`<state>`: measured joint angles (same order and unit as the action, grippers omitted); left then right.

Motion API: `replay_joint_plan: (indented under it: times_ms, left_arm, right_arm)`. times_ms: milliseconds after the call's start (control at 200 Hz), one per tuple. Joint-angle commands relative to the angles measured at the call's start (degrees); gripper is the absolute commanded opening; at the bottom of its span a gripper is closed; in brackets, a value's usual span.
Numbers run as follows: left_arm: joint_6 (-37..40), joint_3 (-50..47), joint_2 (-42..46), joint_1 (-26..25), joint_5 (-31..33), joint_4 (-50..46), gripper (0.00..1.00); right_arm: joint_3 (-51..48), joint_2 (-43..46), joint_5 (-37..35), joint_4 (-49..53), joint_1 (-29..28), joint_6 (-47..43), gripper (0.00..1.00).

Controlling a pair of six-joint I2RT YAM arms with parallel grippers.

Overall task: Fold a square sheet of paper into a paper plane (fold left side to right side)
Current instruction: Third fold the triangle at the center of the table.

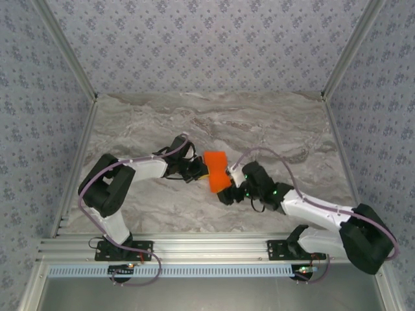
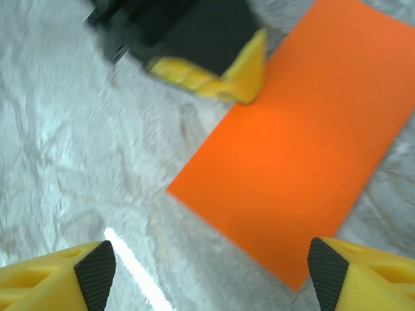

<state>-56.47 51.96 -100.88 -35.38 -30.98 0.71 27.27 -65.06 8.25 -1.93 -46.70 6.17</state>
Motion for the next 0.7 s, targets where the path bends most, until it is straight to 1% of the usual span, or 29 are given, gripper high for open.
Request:
replay_joint_plan:
  times_ms: [0,100,190,545,695]
  left_arm:
    - [-0.7,0.3,2.0,-0.3,-1.5,-0.1,0.0]
    - [-0.5,0.5,2.0,-0.3,-1.5,-0.5,0.0]
    - [-0.5,0.6,1.8,-0.4,-1.5,-0.4,0.0]
    - [-0.7,0.6,1.7,-0.4,-1.5,-0.5,0.0]
    - [-0.6,0.5,2.0,-0.3,-1.6,-0.7,0.0]
  right_arm:
    - [-0.2,0.1,-13.0,0.3,-6.3,-4.3,0.84]
    - [1.6,-3.4,-18.6,1.3,-10.8,-5.4,0.85]
    - [3.5,-6.8,-21.7,0.8,-12.2,-6.7,0.85]
    - [10.1,-19.4,-23.7,-2.5,-14.4,-13.6,0.85]
    - [11.2,-22.3,-24.8,-4.9,-14.3,-13.8,0.81]
